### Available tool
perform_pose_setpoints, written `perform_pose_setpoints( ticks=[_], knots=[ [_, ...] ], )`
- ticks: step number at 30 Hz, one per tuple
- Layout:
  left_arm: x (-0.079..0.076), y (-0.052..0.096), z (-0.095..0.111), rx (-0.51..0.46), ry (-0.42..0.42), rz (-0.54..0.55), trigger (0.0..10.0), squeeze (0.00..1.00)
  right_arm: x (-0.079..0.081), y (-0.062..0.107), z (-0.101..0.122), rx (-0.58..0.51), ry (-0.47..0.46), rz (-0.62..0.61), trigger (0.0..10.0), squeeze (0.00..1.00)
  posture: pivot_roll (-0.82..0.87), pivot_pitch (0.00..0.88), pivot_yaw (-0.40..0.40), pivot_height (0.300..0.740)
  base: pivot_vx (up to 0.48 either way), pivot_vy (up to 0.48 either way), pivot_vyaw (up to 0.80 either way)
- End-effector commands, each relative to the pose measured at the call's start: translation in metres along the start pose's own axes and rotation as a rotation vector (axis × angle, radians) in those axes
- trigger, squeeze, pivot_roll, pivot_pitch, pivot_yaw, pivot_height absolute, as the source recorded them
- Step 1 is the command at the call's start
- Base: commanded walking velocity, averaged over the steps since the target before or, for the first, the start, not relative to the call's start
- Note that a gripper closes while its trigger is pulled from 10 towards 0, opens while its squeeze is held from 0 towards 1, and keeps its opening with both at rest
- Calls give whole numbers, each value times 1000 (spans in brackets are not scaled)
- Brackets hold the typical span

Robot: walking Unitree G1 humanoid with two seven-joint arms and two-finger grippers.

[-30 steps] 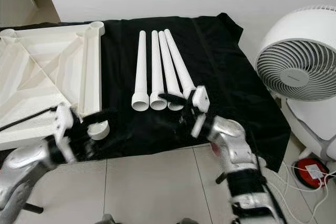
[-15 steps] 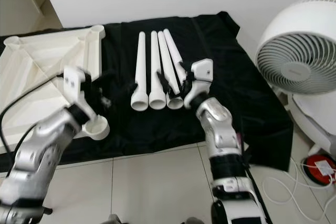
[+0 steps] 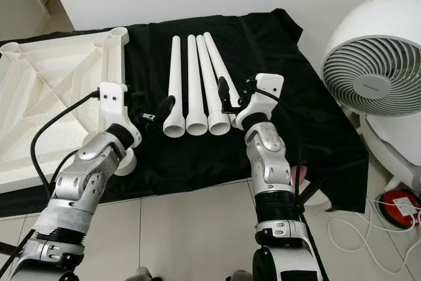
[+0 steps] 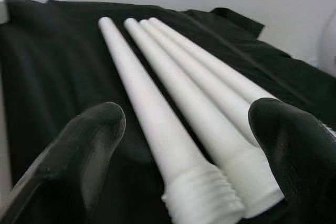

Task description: Building children table

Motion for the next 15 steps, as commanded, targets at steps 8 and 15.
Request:
perform_pose_setpoints(
  ticks=[8,15],
  knots=[
    [22,-8,13,-41,-65,134,10000,0,-2,4,-4,24,47,1,10000,0,-83,91,77,740,0,0,0],
    [20,5,18,-107,-105,96,10000,0,-5,12,-1,-13,103,-27,10000,0,-103,67,98,740,0,0,0]
  ],
)
Point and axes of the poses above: a point about 5 cm out from each wrist's last joint towards the gripper, its own y axis pointing back from the gripper into the wrist, its own z axis along the axis of the wrist's last joint, x = y × z, the point moved 3 cm from there along -y, pointing out of the wrist towards the gripper, and after that the axes turned 1 degree about -y, right-handed, at the moved point
